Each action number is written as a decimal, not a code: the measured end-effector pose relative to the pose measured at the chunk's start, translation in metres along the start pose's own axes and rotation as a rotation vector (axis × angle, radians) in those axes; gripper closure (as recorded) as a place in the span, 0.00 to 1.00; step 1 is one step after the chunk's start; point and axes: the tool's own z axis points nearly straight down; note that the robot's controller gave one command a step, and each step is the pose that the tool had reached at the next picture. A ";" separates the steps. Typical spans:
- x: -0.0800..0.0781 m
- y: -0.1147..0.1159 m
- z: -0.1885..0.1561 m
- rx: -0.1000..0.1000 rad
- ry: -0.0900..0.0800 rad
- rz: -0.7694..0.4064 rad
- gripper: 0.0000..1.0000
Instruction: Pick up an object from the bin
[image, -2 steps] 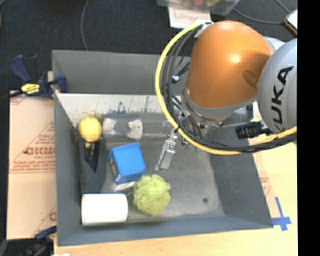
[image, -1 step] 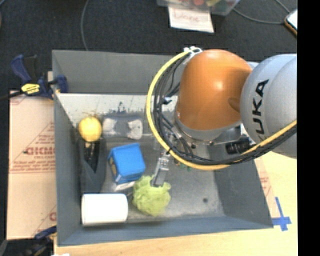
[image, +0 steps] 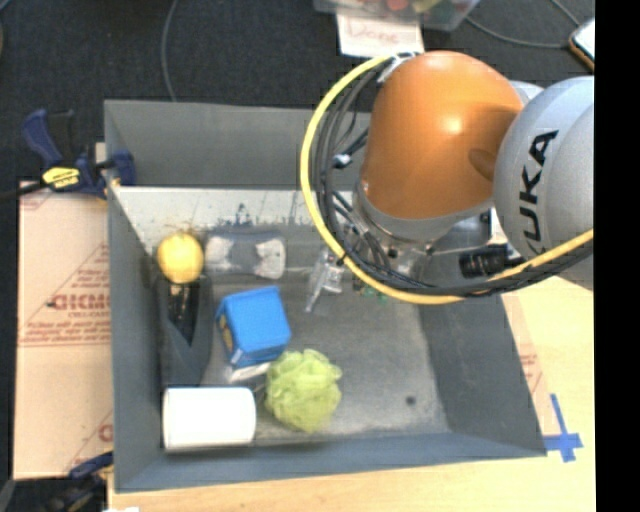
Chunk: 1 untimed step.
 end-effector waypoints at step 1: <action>0.000 0.000 0.000 0.001 0.000 -0.001 1.00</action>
Offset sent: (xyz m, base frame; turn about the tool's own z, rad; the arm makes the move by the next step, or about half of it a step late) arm 0.0169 0.0310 -0.0258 0.1833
